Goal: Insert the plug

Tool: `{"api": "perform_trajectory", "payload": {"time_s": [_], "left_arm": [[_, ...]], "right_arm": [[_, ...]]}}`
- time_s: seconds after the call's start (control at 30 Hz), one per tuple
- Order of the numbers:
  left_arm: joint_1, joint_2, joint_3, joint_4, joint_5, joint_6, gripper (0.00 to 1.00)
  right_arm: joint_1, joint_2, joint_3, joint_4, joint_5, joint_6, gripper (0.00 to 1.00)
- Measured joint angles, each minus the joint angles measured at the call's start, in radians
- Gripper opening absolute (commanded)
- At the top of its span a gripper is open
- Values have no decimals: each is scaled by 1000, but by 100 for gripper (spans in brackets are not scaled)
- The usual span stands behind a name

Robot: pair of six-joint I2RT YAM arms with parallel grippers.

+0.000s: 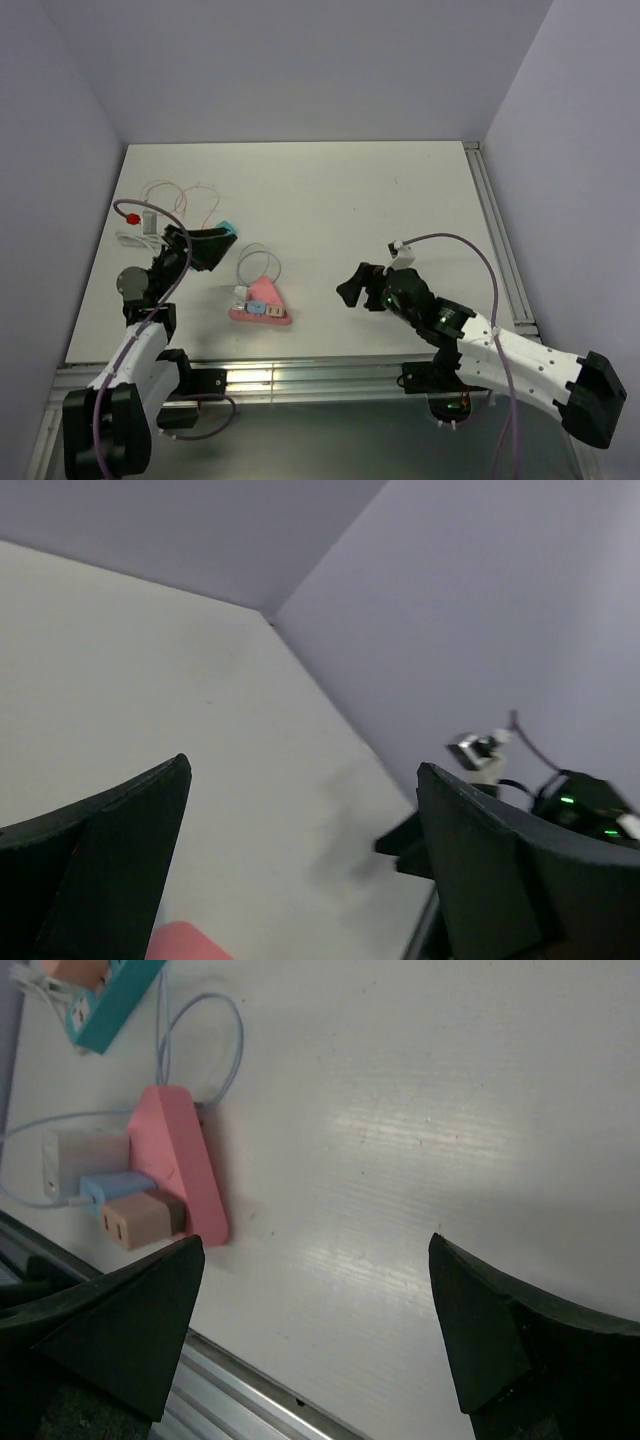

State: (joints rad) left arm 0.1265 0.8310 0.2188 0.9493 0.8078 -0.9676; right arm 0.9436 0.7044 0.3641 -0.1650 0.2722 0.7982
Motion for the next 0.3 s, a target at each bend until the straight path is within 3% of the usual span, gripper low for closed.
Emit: {"api": "perform_trajectory", "payload": {"time_s": [0.17,0.3], "left_arm": [[-151,178,-29,241,-20,-269,99],[-316,282,-34,261,-59,-384,99]], "right_arm": [[-211,73,-92,224,-248,16,100],[-254,27,-180,376,-370,49,100]]}}
